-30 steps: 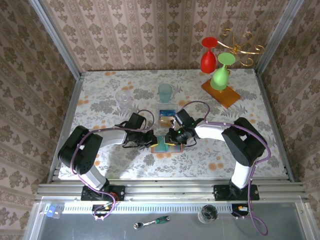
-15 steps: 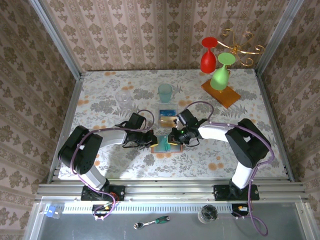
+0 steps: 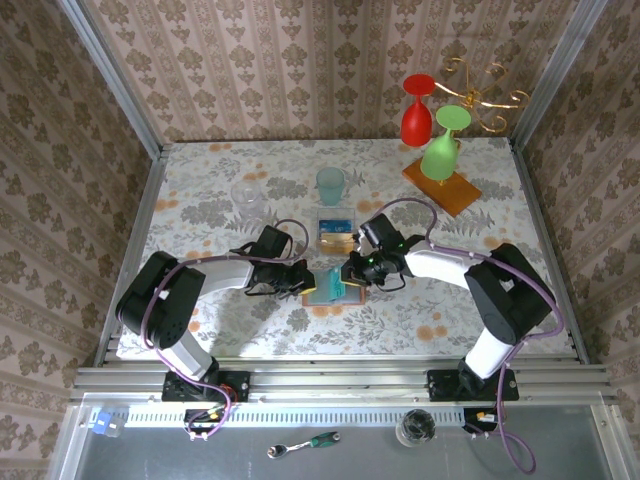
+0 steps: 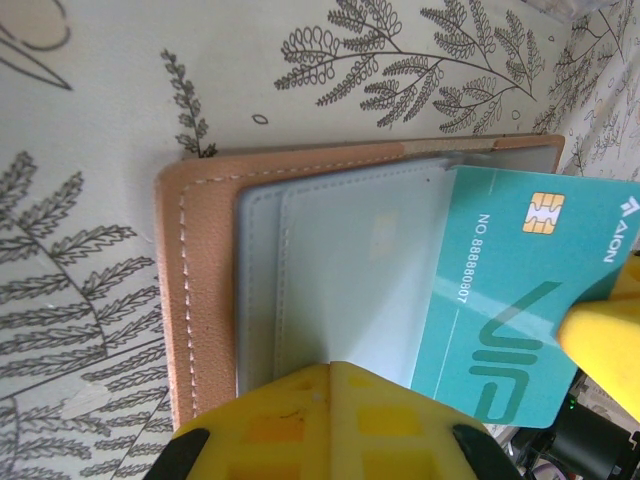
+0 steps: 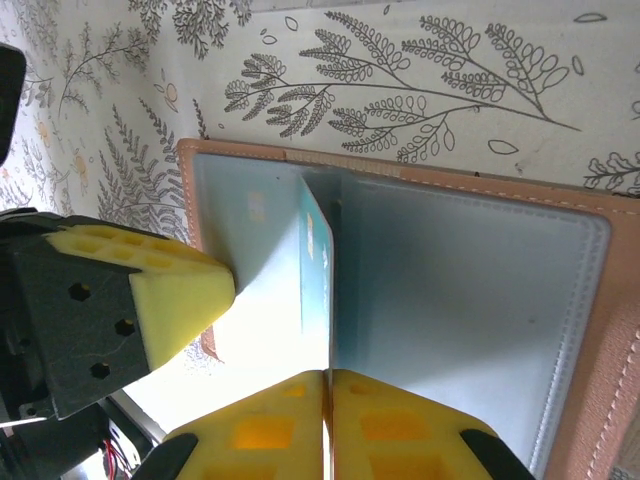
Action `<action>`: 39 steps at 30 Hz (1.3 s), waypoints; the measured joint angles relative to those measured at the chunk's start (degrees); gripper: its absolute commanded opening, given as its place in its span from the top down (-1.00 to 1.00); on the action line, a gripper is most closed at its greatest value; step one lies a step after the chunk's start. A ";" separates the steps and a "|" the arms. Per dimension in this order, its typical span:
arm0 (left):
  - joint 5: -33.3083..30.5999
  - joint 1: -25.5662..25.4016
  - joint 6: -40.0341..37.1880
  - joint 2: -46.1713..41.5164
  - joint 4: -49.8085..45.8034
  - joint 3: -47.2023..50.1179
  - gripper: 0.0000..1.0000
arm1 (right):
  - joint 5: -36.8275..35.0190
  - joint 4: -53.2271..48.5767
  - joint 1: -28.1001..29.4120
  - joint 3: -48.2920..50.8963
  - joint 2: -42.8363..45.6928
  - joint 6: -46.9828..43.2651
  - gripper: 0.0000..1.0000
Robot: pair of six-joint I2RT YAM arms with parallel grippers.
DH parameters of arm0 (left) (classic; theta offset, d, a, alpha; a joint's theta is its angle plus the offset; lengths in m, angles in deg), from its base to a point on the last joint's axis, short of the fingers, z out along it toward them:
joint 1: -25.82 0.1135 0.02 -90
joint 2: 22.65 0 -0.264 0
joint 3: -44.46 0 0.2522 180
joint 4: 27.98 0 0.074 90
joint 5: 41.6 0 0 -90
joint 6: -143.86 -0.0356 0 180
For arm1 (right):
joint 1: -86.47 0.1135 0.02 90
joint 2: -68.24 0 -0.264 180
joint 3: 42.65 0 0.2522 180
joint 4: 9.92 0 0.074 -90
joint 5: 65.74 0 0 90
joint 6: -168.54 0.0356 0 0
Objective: Take the credit cards out of the card holder
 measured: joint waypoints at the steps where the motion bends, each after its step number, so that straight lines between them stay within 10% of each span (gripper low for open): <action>1: 0.00 0.00 -0.02 0.00 0.00 -0.02 1.00 | -0.02 -0.28 0.00 0.00 0.22 -0.04 0.80; 19: 0.00 0.07 -0.26 0.00 -0.90 -0.81 1.00 | -3.26 -9.49 -0.11 -3.74 1.66 -10.34 0.87; 39: -0.50 0.17 -1.16 0.00 -1.92 -0.87 1.00 | -13.35 -33.44 0.17 -22.29 0.33 -53.42 1.00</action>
